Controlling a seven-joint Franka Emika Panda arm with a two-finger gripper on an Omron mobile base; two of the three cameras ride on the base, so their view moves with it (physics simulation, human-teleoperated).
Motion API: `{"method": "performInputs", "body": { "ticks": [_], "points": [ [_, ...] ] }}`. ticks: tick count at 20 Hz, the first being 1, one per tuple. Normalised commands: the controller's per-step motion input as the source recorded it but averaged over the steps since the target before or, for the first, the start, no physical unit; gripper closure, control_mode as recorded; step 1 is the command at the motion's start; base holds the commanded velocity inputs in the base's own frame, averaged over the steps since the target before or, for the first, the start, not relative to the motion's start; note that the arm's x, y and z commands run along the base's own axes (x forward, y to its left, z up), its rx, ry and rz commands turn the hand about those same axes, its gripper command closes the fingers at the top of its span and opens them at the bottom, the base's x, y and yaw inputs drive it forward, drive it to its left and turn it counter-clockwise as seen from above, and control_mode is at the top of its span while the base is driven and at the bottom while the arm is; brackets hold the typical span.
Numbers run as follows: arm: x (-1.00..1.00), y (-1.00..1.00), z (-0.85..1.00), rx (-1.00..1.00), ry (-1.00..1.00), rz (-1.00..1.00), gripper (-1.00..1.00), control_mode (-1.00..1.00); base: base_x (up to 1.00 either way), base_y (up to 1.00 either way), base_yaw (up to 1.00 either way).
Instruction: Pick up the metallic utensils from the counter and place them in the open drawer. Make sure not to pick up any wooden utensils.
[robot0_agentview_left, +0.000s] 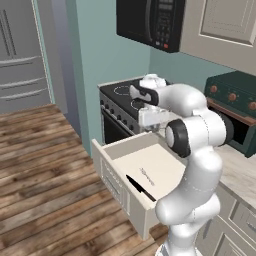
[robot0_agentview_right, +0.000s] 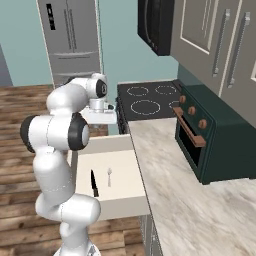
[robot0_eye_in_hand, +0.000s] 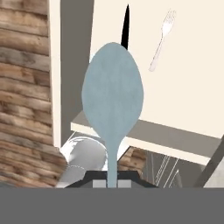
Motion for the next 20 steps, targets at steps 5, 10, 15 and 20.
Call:
{"method": "performInputs", "body": {
  "ticks": [5, 10, 15, 20],
  "points": [
    [0.15, 0.00, -1.00, 0.00, -0.06, 0.00, 1.00, -1.00, 0.00, 0.00, 0.00],
    [0.22, 0.00, -1.00, 0.03, -0.03, 0.00, 1.00, -1.00, 0.00, 0.00, 0.00],
    [0.39, 0.00, -1.00, 0.02, 0.00, 0.00, 1.00, -1.00, 0.00, 0.00, 0.00],
    [0.34, -0.05, -0.69, 0.01, 0.00, 0.04, 1.00, -1.00, 0.00, 0.00, 0.00]
  ]
}}
